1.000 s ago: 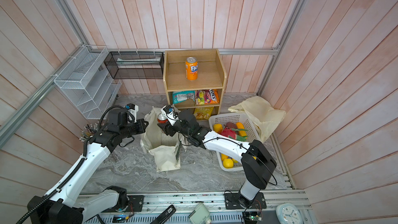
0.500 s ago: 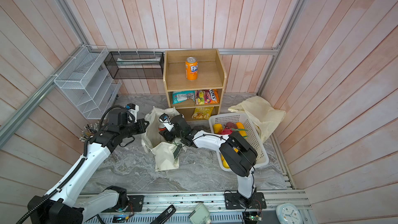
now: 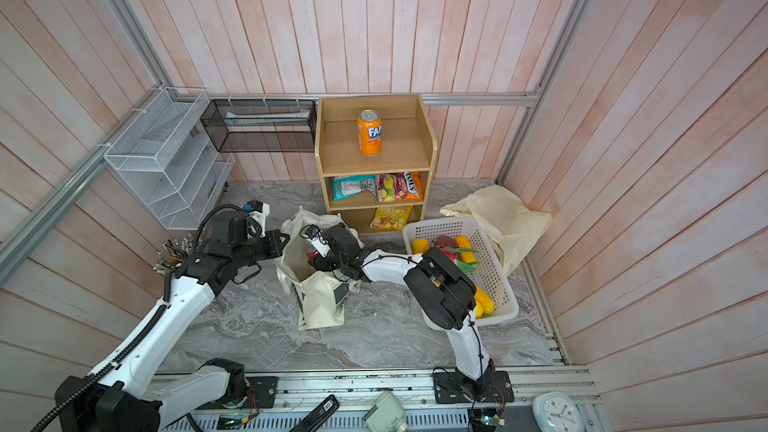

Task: Place the mixed food into the grocery bags and tie them
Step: 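Lower the cola can into the tote bag and open the right gripper, then withdraw the right gripper toward the shelf while the left holds the rim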

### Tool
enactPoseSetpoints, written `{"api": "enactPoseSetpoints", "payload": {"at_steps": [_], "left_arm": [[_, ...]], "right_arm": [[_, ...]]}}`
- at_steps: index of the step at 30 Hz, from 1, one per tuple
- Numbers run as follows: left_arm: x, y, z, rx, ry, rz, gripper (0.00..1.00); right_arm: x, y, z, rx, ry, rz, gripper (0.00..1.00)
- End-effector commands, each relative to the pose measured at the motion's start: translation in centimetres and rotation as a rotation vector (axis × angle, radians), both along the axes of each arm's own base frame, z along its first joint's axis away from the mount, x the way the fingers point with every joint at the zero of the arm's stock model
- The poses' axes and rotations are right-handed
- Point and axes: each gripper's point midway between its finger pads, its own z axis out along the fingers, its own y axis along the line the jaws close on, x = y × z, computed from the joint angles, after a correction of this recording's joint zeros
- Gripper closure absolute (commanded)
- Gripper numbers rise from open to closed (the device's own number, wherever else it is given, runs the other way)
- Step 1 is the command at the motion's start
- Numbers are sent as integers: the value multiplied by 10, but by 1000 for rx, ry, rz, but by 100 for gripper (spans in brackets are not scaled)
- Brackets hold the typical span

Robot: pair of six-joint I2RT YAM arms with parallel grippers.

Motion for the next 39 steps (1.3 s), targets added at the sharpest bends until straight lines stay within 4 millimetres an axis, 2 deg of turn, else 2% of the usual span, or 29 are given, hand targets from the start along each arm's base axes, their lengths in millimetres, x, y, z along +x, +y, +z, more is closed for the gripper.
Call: {"api": "enactPoseSetpoints", "payload": {"at_steps": [1,3,7,14,17,21,26,30,33,35,39], "left_arm": [[-3,1,-4,7,-2,-8,100],[-4,0,-5,4,0,-10,100],[-4,1,-6,6,4,-10,100],[-4,4,-5,26,2,-1,100],[-5,6,-8,35,6,4,100],[-5,6,-9,36,6,4,100],[-5,6,-9,44,4,-3,100],[-4,6,-8,51,4,-4,100],[-4,6,-6,52,-1,-5,100],[-3,6,-4,52,-6,-8,100],[-2,6,0,62,-12,-9,100]], "right_arm": [[-11,-4,-34,-88,61,40,46],[-12,-5,-29,-83,60,36,36],[-11,-6,-4,-57,57,17,28],[-12,-7,72,42,17,-5,20],[-15,-6,99,65,13,10,19],[-18,-7,126,87,9,17,18],[-21,-16,170,149,-16,-7,18],[-22,-34,206,181,-37,-63,20],[-22,-57,224,189,-49,-130,20],[-23,-74,223,185,-37,-172,20],[-21,-116,207,194,42,-292,21]]}}
